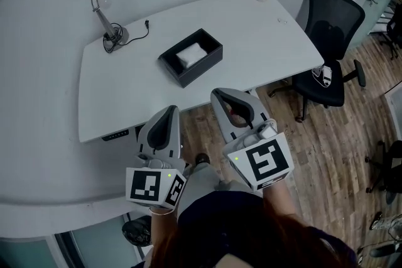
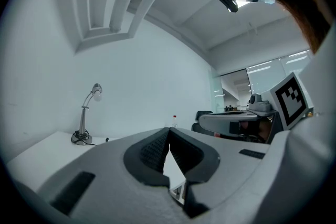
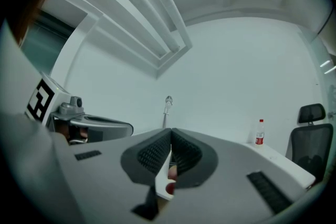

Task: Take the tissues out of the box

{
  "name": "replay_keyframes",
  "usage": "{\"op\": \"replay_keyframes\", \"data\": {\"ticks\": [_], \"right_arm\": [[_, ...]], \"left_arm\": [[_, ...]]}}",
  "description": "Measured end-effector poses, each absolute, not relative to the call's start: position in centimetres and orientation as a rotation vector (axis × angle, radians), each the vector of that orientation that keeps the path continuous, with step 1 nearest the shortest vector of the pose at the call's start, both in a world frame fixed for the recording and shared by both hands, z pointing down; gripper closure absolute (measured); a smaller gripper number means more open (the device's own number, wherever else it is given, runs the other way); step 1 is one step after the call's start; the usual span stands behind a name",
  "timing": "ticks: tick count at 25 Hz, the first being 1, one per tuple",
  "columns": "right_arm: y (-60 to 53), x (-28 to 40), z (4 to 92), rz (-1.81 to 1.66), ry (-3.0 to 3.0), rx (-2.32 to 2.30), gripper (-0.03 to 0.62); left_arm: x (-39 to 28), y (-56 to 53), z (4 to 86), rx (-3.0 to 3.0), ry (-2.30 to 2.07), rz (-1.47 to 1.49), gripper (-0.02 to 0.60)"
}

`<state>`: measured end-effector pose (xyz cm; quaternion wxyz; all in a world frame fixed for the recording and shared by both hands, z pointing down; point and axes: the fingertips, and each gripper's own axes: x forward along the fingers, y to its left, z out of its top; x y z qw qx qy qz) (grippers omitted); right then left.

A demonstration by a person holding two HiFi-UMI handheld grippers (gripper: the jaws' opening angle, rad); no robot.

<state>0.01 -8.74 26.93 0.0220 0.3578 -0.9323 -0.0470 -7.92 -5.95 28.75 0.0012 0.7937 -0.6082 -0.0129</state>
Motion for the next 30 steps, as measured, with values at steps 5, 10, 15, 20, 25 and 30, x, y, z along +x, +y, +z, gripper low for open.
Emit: {"op": "replay_keyframes", "data": {"ticks": [5,10,15,20,25,30], "right_arm": [[-10.3,-1.1,27.3,-0.14,-2.866,1.113,0.576],[-11.9,-2.3,27.7,-0.144,-2.846,1.117,0.576],[-13.5,-3.3,27.9,-0.145,-2.825,1.122,0.574],[-15.0,-4.5,28.2,-0.134,-2.793,1.118,0.572],[-16.2,-5.6,28.8,-0.121,-2.762,1.114,0.56],[-17.7,-6.7,29.4,-0.108,-2.73,1.118,0.543]], "left_arm": [[-8.7,-7.5,28.8,2.502,-1.886,-0.043,0.557],[-9.7,-9.1,29.1,2.508,-1.871,-0.042,0.557],[-10.6,-10.7,29.1,2.519,-1.851,-0.048,0.557],[-11.6,-12.2,29.0,2.529,-1.823,-0.058,0.557],[-12.5,-13.6,29.1,2.541,-1.798,-0.068,0.557],[-13.6,-15.0,29.4,2.546,-1.771,-0.066,0.557]]}}
